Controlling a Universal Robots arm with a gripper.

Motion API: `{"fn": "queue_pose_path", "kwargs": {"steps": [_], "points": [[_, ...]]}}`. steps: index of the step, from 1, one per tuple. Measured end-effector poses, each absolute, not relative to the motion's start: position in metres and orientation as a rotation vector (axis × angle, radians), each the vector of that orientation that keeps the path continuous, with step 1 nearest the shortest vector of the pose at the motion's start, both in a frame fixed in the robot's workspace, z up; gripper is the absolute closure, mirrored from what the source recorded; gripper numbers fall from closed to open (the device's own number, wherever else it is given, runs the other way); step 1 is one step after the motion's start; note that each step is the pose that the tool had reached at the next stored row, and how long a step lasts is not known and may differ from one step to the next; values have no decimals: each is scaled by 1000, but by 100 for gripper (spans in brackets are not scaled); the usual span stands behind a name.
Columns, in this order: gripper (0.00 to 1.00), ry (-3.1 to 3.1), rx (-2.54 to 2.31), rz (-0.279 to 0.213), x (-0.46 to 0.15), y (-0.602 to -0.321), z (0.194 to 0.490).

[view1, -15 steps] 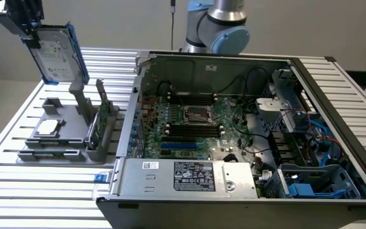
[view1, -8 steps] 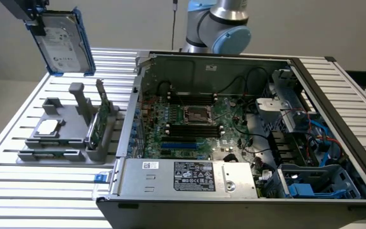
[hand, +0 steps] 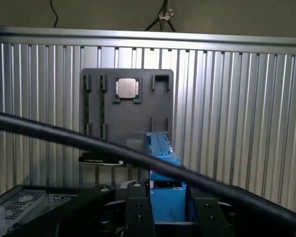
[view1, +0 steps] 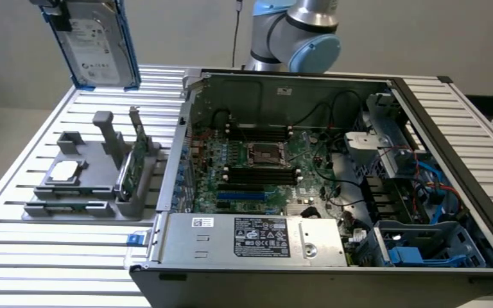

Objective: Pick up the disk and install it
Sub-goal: 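Pick up the disk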

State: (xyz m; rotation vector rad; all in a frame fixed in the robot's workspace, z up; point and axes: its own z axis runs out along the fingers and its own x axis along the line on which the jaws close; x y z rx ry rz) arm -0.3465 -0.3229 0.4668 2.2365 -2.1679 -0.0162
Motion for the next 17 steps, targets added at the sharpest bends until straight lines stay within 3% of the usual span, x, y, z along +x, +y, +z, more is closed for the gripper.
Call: {"fn": "queue_pose_path", "kwargs": {"steps": [17], "points": [[67,-2173,2243,-35,-269,-338,489]]}}
